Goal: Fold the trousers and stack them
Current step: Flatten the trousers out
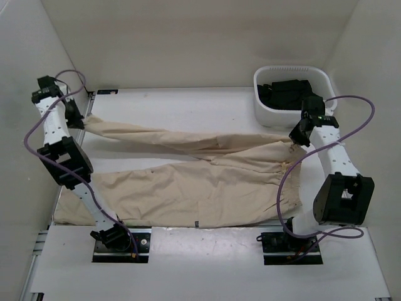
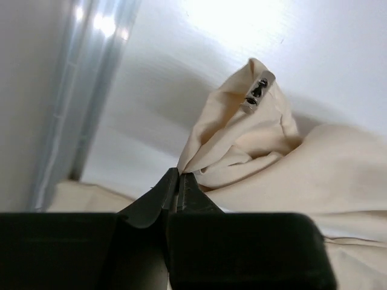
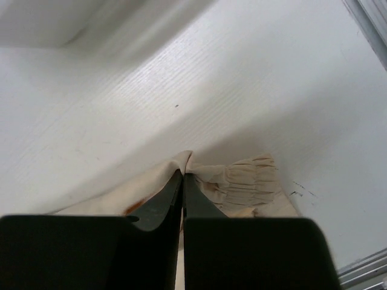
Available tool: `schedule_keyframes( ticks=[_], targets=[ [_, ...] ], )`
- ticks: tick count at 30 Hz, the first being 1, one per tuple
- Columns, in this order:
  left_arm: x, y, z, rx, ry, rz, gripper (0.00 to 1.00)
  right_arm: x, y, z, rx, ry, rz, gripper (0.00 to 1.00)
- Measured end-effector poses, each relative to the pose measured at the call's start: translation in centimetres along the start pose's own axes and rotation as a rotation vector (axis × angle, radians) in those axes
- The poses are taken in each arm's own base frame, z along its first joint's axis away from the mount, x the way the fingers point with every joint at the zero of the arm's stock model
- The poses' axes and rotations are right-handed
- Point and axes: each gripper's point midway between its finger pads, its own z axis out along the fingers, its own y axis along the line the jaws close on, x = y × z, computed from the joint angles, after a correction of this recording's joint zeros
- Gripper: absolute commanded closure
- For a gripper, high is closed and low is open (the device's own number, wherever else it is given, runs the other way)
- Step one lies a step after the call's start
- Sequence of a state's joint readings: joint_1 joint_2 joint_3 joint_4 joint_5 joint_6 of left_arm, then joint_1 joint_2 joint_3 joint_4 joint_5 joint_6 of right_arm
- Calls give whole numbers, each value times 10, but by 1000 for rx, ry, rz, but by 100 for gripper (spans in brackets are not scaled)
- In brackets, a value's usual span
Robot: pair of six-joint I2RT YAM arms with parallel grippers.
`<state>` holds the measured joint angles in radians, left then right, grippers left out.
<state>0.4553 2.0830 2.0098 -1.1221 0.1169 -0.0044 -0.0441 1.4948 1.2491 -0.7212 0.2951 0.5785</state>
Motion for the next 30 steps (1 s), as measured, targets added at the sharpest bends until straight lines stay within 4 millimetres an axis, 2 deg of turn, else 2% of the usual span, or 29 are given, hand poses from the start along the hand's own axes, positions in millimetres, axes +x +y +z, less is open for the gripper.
schedule_keyframes(
  ticks=[4, 6, 8, 10, 15, 18, 22, 24, 25, 27, 29, 30],
  targets=[
    [-27, 2, -72, -62, -155, 15, 86, -13, 5, -17, -53, -62, -8, 100],
    [-29, 2, -93, -93, -193, 21, 86, -19, 6, -24, -72, -92, -13, 100],
    [-25, 5, -102, -123, -189, 23, 86, -24, 5, -30, -84, -116, -17, 100],
    [-15, 10, -99, -150, -150, 19, 86, -24, 4, -32, -96, -125, -23, 100],
    [26, 21, -73, -192, 19, 11, 86, -8, -3, -23, -88, -90, -49, 100],
    [42, 25, -65, -209, 81, 11, 86, -4, -5, -22, -86, -84, -60, 100],
    [48, 19, -58, -206, 122, 29, 86, -6, -1, -25, -118, -96, -75, 100],
    [35, 3, -42, -175, 136, 59, 86, -4, 4, -19, -135, -76, -82, 100],
    [18, -10, -28, -148, 120, 80, 81, -3, 7, -14, -137, -57, -87, 100],
    [-20, -39, 8, -93, 55, 129, 48, -1, 15, 3, -141, -13, -98, 100],
    [-49, -76, 53, -2, -26, 167, 8, 2, 24, 23, -145, 37, -111, 100],
    [-50, -92, 68, 34, -32, 193, 6, 6, 27, 33, -146, 63, -118, 100]
  ],
)
